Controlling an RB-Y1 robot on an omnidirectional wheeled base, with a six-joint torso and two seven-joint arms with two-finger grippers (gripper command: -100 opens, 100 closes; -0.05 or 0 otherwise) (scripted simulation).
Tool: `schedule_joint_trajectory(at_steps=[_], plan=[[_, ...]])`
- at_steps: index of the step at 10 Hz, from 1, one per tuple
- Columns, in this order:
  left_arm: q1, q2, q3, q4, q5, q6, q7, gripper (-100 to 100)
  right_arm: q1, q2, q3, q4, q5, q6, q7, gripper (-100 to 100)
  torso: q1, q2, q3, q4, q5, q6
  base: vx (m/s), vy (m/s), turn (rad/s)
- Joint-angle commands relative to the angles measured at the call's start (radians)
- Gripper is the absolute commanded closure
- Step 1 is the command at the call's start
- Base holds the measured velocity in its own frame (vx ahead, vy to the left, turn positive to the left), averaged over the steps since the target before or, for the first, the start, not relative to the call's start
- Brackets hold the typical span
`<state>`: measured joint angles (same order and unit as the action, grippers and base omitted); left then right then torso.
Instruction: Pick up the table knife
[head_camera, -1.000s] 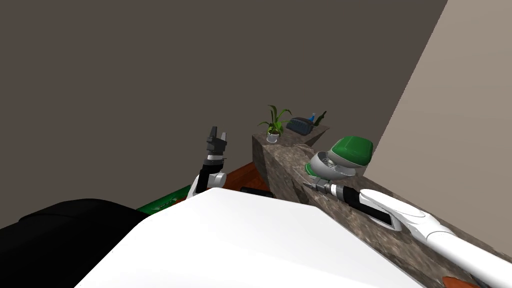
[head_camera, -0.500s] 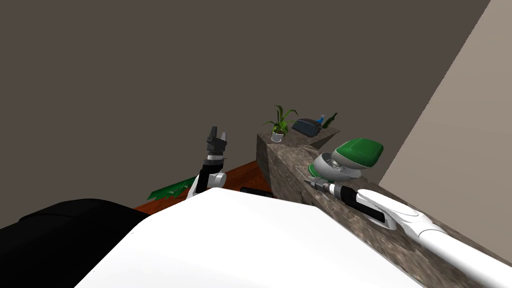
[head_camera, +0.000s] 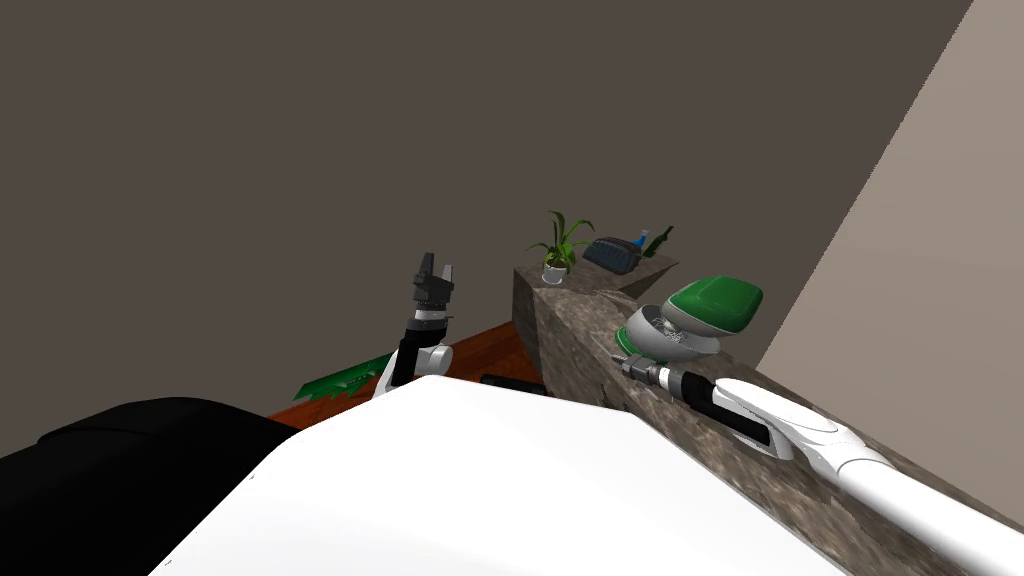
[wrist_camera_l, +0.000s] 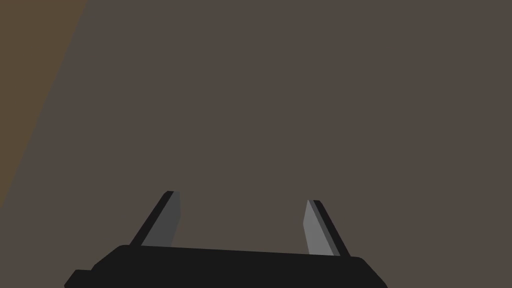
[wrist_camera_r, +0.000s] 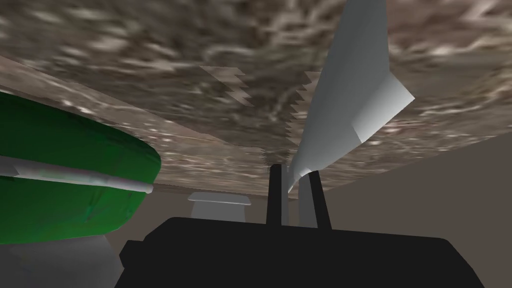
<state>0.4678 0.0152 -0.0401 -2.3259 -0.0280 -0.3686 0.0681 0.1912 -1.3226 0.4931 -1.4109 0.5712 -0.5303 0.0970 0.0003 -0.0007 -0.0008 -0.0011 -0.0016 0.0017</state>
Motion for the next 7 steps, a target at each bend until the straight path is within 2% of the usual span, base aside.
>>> schedule_joint_trajectory(at_steps=[1, 5, 6, 7], plan=[[0.0, 0.0, 0.0, 0.0, 0.0, 0.0, 0.0, 0, 0.005, -0.006, -0.002, -0.006, 0.001, -0.012, 0.006, 100, 0.0, 0.0, 0.0, 0.0, 0.0, 0.0, 0.042, 0.008, -0.228], [0.0, 0.0, 0.0, 0.0, 0.0, 0.0, 0.0, 0, 0.032, -0.047, -0.025, -0.05, 0.006, -0.085, 0.053, 100, 0.003, -0.008, -0.004, -0.001, 0.001, 0.001, 0.125, 0.032, -0.297], [0.0, 0.0, 0.0, 0.0, 0.0, 0.0, 0.0, 0, 0.027, -0.042, -0.02, -0.047, 0.006, -0.068, 0.042, 100, 0.003, -0.007, -0.004, -0.002, 0.001, 0.002, 0.048, 0.021, -0.077], [0.0, 0.0, 0.0, 0.0, 0.0, 0.0, 0.0, 0, 0.028, -0.043, -0.021, -0.049, 0.006, -0.073, 0.045, 0, 0.001, -0.005, -0.003, -0.001, 0.0, 0.0, 0.008, 0.005, 0.015]])
